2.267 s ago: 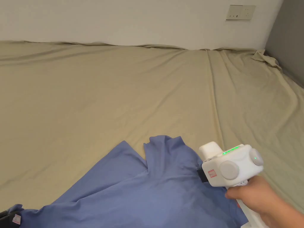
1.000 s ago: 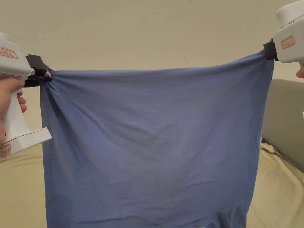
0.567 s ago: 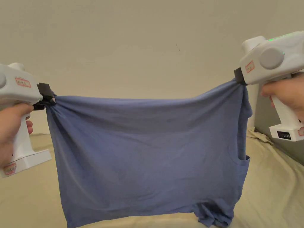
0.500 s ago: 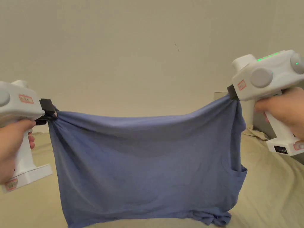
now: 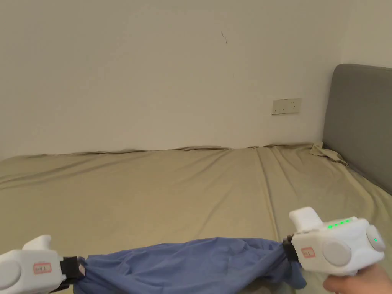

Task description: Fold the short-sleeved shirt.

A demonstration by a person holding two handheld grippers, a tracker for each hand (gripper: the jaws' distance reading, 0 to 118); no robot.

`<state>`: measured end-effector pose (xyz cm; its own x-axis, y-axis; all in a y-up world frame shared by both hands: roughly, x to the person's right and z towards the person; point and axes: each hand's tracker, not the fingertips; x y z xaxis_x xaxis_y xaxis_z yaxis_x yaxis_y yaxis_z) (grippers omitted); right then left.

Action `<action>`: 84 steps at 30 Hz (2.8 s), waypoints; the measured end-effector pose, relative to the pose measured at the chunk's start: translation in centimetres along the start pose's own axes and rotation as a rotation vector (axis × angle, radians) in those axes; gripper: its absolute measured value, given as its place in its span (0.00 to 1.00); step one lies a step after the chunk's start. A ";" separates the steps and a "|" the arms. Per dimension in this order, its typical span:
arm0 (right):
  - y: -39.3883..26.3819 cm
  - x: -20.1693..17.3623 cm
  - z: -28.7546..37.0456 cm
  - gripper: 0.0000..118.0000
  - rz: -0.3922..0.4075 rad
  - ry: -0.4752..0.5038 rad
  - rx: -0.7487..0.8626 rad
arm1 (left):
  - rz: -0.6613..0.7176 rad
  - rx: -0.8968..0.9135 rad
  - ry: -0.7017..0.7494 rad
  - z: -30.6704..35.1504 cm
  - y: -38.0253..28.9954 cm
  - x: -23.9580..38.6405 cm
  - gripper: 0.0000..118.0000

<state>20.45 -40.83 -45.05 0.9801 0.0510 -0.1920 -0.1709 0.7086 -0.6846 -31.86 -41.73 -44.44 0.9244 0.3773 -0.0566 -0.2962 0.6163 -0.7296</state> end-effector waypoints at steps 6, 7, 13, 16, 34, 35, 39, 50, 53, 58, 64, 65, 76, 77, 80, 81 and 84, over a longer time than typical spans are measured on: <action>-8.9 -0.7 5.0 0.04 -0.120 0.077 -0.003 | -0.033 -0.039 -0.074 5.0 -7.4 -2.7 0.05; -9.9 -0.7 6.0 0.04 -0.141 0.094 0.003 | -0.025 -0.044 -0.079 5.9 -7.8 -3.4 0.05; -14.3 -0.5 12.9 0.04 -0.115 0.126 0.035 | -0.022 -0.047 -0.104 11.9 -11.1 -6.2 0.05; -16.4 -0.1 15.6 0.04 -0.086 0.105 0.003 | -0.053 -0.085 -0.097 13.8 -12.3 -7.4 0.05; -25.8 -0.7 15.3 0.04 -0.009 0.016 -0.341 | -0.133 -0.385 -0.071 13.0 -18.3 -9.6 0.05; -25.8 -0.6 14.9 0.04 -0.034 0.025 -0.351 | -0.150 -0.412 -0.023 12.2 -18.4 -9.8 0.05; -26.0 -0.9 13.5 0.04 -0.025 0.021 -0.418 | -0.195 -0.466 0.070 9.0 -19.1 -9.9 0.05; -27.5 -1.6 10.4 0.67 0.006 0.015 -0.504 | -0.173 -0.356 0.147 8.2 -20.3 -10.5 0.98; -25.2 -0.6 15.3 0.98 -0.118 0.124 -0.267 | -0.186 -0.073 0.094 12.9 -20.3 -7.8 1.00; -21.0 -1.6 21.5 1.00 -0.209 0.141 -0.024 | -0.088 -0.053 -0.018 16.4 -20.7 -5.0 1.00; -21.8 -5.5 20.4 0.53 -0.111 0.048 -0.036 | -0.110 -0.172 0.045 15.4 -25.0 -1.9 0.03; -22.0 -6.2 20.0 0.05 -0.090 0.037 -0.047 | -0.083 -0.198 0.047 14.9 -25.6 -1.9 0.00; -23.2 -5.5 19.9 0.02 -0.171 0.138 -0.065 | -0.034 -0.008 0.345 14.0 -23.2 -5.9 1.00; -23.3 -5.0 20.0 0.02 -0.189 0.133 -0.068 | -0.078 -0.078 0.320 13.7 -22.8 -5.7 1.00; -23.5 -3.5 19.8 0.02 -0.226 0.096 -0.103 | -0.042 -0.182 0.290 10.8 -22.7 -7.4 1.00; -23.7 -3.0 19.7 0.02 -0.231 0.071 -0.117 | -0.042 -0.217 0.294 9.9 -22.9 -7.6 1.00; -24.1 -1.4 19.2 0.02 -0.244 0.016 -0.161 | -0.041 -0.238 0.320 7.7 -23.0 -7.5 0.49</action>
<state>25.14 -44.45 -14.78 0.9927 -0.1195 -0.0180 0.0548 0.5777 -0.8144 -33.81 -53.42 -21.99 0.9736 0.0979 -0.2060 -0.2281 0.4349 -0.8711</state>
